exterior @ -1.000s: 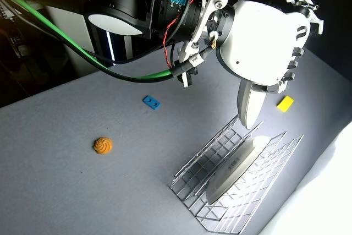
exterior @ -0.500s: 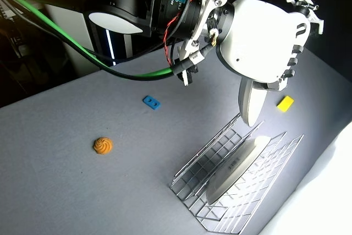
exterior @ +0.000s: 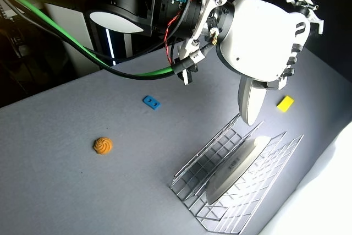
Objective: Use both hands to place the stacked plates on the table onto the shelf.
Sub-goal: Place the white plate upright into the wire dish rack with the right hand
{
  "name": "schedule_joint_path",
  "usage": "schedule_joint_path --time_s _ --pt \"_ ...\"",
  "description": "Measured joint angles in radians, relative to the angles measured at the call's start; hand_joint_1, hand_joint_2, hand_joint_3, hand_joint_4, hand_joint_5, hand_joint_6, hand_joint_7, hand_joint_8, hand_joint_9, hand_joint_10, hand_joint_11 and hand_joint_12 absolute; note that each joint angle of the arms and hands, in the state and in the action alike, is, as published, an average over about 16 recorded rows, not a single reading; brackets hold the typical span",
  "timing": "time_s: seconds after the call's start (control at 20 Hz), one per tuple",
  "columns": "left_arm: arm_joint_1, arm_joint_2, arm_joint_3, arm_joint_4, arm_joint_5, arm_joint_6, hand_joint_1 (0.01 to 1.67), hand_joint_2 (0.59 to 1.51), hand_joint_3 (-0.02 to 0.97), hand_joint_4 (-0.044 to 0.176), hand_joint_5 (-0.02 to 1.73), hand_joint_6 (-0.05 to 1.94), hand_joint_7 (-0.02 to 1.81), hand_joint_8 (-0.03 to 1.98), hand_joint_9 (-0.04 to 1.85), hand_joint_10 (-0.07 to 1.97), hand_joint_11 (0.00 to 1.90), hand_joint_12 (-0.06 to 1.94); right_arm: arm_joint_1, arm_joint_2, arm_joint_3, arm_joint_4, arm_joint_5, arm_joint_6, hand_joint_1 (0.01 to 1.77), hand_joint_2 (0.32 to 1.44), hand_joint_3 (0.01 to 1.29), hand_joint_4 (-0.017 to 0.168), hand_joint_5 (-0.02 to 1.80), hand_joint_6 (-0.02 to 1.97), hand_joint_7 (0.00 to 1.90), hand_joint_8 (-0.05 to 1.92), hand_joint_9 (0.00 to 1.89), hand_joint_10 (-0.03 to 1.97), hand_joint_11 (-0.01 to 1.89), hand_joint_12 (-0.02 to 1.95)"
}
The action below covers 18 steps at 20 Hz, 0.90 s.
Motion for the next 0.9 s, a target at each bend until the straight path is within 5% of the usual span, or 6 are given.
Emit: schedule_joint_path --time_s 0.9 --pt "0.0 -0.005 0.004 0.001 0.0 0.0 0.02 1.176 0.016 -0.002 0.1 0.02 0.13 0.01 0.11 0.02 0.02 0.19 -0.011 0.04 0.064 0.096 -0.021 0.067 1.26 1.01 0.02 0.011 0.95 0.87 1.07 0.85 1.33 0.03 0.85 1.06"
